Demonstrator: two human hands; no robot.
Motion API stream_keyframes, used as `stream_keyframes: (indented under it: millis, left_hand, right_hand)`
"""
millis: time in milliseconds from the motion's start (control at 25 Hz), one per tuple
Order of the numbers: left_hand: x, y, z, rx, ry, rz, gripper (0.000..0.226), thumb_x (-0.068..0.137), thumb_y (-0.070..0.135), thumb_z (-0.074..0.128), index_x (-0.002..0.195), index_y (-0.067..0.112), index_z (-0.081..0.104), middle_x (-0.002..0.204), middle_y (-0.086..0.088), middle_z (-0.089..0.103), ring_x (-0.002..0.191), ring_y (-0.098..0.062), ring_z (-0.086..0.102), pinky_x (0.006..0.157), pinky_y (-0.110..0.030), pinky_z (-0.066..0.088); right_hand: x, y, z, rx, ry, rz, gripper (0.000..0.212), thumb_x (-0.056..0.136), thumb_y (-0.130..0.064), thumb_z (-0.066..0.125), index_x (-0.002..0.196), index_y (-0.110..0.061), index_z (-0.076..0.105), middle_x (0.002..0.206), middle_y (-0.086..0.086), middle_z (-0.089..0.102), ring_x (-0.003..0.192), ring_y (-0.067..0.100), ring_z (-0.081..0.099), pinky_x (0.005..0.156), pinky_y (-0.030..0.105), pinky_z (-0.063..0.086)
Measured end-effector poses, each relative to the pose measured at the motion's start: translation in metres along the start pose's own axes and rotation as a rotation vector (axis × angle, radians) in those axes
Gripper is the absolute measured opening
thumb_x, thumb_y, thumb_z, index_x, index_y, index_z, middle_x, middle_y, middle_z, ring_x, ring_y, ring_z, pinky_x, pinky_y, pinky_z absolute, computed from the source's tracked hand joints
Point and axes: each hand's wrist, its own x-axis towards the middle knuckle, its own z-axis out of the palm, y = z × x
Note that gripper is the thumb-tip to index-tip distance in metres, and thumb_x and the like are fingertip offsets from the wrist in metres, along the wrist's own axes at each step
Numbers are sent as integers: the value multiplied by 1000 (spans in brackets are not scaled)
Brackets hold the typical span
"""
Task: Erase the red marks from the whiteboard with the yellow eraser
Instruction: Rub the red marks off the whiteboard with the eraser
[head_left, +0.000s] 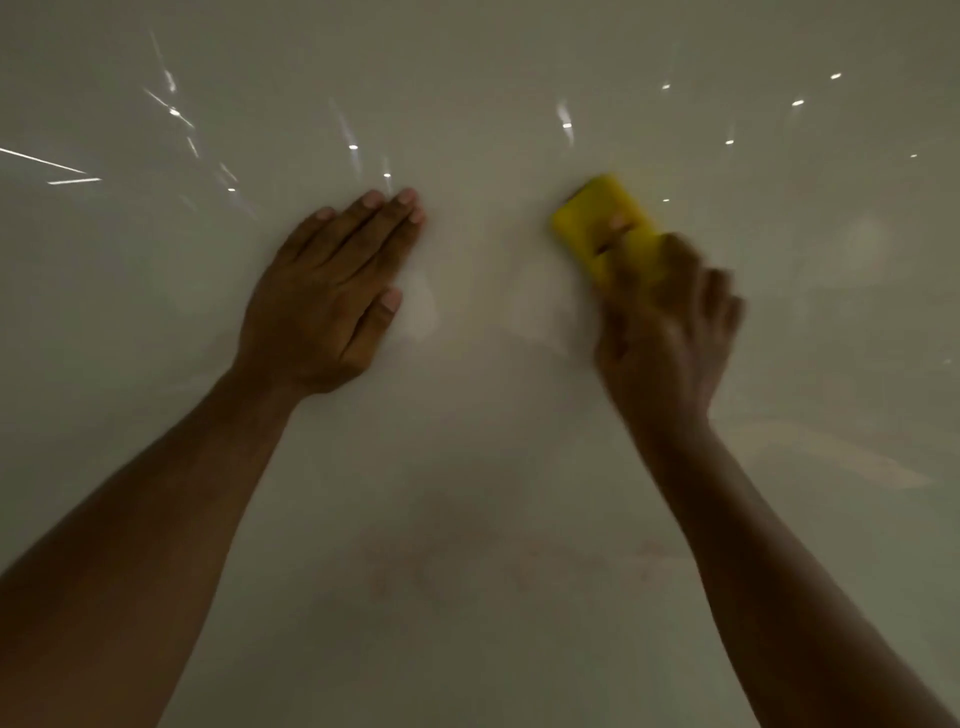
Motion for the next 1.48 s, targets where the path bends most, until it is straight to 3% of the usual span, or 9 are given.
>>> stream_keyframes:
  millis: [80,280,440,520,720,920,1160,1360,1480]
  left_hand:
    - [-10,-10,-2,-1,18,-59,65,110,37,30,171,15,26,178,-2,23,164,-22,25,131,-44,21]
    - [-54,-56,-9,30,46,-249,66,110,36,34,171,12,24,178,-4,20,164,-27,24,130,-47,22]
    - [-88,-77,-11,49,48,-346,65,112,35,29,171,10,22,179,-6,17,164,-29,21,131,-49,21]
    - [-101,-77,-11,52,52,-395,63,113,33,27,171,9,22,178,-8,17,165,-28,20,132,-46,18]
    - [-118,-68,-10,52,65,-440,62,111,27,31,170,6,26,177,-14,22,164,-31,23,132,-47,18]
    - [-124,-72,-4,77,74,-391,67,112,38,30,170,7,23,177,-16,19,165,-30,17,134,-45,13]
    - [-140,-69,2,91,55,-295,72,111,44,28,171,6,17,178,-17,15,166,-31,12,135,-47,10]
    - [-178,-53,5,98,28,-237,70,110,40,29,170,5,22,178,-16,16,167,-28,10,135,-46,11]
    - [-185,-49,6,98,44,-228,69,110,38,29,169,3,25,176,-18,21,165,-32,17,135,-48,13]
  right_hand:
    - [13,-9,3,-9,63,189,48,102,-27,56,150,-28,54,135,23,60,98,34,43,78,44,31]
    - [-12,-60,-1,143,-160,-741,55,92,-14,65,146,-29,60,133,21,67,95,38,66,85,41,47]
    - [65,-53,11,59,39,-42,57,94,-22,68,147,-34,53,132,18,63,100,35,50,79,42,35]
    - [62,-84,19,90,84,68,56,93,-23,67,147,-31,58,131,19,63,100,32,44,79,41,32]
    - [-47,-143,9,229,-195,-892,51,95,-14,58,143,-30,63,133,16,68,100,34,66,92,43,40]
    - [-72,-151,17,217,-55,-140,52,99,-16,58,148,-32,57,138,18,60,95,35,51,83,44,38]
    - [-164,-211,8,326,-198,-858,43,113,-15,34,142,-25,64,129,20,70,102,36,60,91,47,48]
    - [-141,-215,22,266,-109,-167,63,94,-16,59,154,-32,50,142,20,53,106,39,57,92,48,42]
    - [-195,-237,12,348,-171,-427,51,101,-16,54,150,-30,55,141,22,50,103,37,58,92,47,44]
